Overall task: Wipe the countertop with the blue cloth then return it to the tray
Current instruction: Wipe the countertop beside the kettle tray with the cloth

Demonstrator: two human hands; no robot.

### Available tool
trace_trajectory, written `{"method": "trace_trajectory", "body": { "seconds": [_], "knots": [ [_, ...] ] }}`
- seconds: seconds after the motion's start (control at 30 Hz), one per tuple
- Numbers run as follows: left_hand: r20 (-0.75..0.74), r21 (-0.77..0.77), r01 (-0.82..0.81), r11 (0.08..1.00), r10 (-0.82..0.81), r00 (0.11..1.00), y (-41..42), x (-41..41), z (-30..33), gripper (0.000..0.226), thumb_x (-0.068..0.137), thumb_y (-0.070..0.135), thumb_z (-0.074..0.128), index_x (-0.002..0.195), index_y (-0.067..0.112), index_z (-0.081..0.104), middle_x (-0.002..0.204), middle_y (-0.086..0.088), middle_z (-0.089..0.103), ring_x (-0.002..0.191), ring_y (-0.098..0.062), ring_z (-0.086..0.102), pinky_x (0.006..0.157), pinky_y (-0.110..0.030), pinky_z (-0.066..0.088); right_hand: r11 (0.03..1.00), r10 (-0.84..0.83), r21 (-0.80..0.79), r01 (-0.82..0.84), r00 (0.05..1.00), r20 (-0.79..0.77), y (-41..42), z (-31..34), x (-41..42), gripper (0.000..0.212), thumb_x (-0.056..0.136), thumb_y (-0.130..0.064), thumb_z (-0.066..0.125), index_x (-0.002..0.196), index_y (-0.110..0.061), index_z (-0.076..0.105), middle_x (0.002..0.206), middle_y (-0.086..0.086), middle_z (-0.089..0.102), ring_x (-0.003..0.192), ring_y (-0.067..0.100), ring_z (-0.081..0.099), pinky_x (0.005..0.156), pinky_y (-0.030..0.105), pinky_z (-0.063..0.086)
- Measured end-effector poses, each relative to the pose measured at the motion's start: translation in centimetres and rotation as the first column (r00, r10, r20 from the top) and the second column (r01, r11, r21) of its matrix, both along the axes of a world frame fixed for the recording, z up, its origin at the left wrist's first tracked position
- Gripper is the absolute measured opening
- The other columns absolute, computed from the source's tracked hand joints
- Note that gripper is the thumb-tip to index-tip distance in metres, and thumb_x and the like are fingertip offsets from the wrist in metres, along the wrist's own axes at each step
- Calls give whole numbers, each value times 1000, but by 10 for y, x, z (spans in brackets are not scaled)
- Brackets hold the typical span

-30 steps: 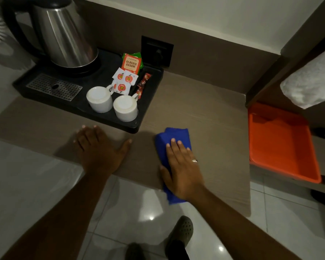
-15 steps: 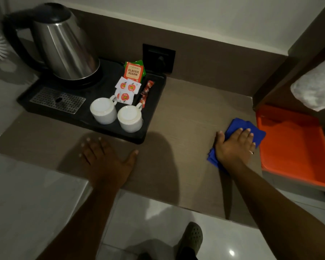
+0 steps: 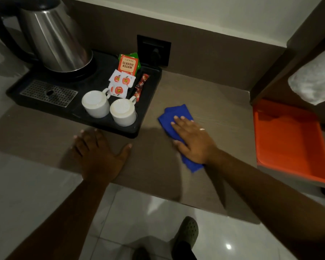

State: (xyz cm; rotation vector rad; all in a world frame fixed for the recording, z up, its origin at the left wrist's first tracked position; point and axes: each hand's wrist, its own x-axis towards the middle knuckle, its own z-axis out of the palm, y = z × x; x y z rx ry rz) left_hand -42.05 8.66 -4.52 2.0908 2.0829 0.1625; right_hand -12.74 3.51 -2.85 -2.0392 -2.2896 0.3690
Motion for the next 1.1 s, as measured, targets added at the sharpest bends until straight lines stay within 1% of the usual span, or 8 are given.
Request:
{"method": "trace_trajectory", "body": {
  "seconds": [0.1, 0.2, 0.5, 0.63, 0.73, 0.83, 0.93, 1.1],
  "knots": [
    [12, 12, -4, 1000, 4, 1000, -2, -1, 0, 121, 70, 87, 33, 153, 1, 16, 160, -35, 14, 147, -52, 13, 119, -65, 11, 972, -232, 25, 232, 973, -2, -25, 3, 48, 64, 97, -50, 32, 152, -20, 18, 161, 5, 14, 149, 23, 11, 120, 42, 8],
    [23, -9, -25, 1000, 25, 999, -1, 1, 2, 125, 70, 89, 33, 154, -1, 13, 161, -33, 13, 148, -49, 14, 121, -62, 10, 841, -538, 76, 536, 843, 4, -32, -1, 60, 65, 98, -47, 32, 151, -14, 16, 161, 10, 13, 148, 26, 10, 120, 45, 9],
    [21, 7, -26, 1000, 25, 999, -2, 2, 2, 122, 72, 85, 35, 151, -6, 20, 159, -34, 18, 149, -48, 14, 121, -59, 12, 528, -848, -1, 849, 527, 54, 72, 7, 66, 70, 95, -42, 25, 150, -1, 7, 161, 20, 3, 148, 34, 3, 120, 48, 5],
    [-4, 89, -2, 996, 2, 1000, -1, 1, -8, 120, 72, 84, 37, 147, -9, 29, 154, -37, 28, 143, -52, 26, 117, -61, 19, 652, -758, 22, 758, 650, 56, 131, 5, 33, 72, 94, -44, 29, 150, -2, 12, 161, 18, 8, 148, 34, 8, 120, 48, 8],
    [-20, 122, 16, 992, -14, 1000, -1, -1, -10, 119, 73, 84, 36, 146, -9, 30, 151, -38, 32, 141, -53, 29, 115, -61, 22, 846, -532, 68, 528, 846, 42, 152, 2, -19, 71, 94, -45, 32, 150, -6, 14, 161, 16, 11, 148, 32, 11, 120, 46, 9],
    [-34, 109, 24, 994, -20, 999, -2, -2, -8, 118, 74, 85, 32, 146, -8, 30, 154, -38, 27, 143, -53, 25, 115, -64, 19, 948, -315, 61, 314, 949, 16, 133, -3, -38, 69, 95, -46, 29, 151, -10, 14, 162, 11, 10, 149, 28, 9, 119, 44, 6],
    [5, 62, 4, 998, -5, 1000, -2, -2, -5, 118, 74, 87, 35, 149, -4, 25, 158, -34, 19, 147, -51, 17, 117, -66, 14, 974, -214, 72, 213, 977, 5, 85, -7, -14, 69, 94, -51, 28, 152, -15, 14, 162, 9, 12, 148, 24, 10, 119, 41, 6],
    [-42, 73, 34, 997, -31, 999, -2, -5, -7, 124, 69, 89, 30, 146, -9, 23, 153, -39, 24, 142, -55, 23, 114, -65, 21, 847, -529, 60, 529, 849, -14, -3, -3, 23, 70, 95, -48, 31, 151, -11, 13, 162, 12, 9, 149, 27, 8, 121, 44, 8]
  ]
}}
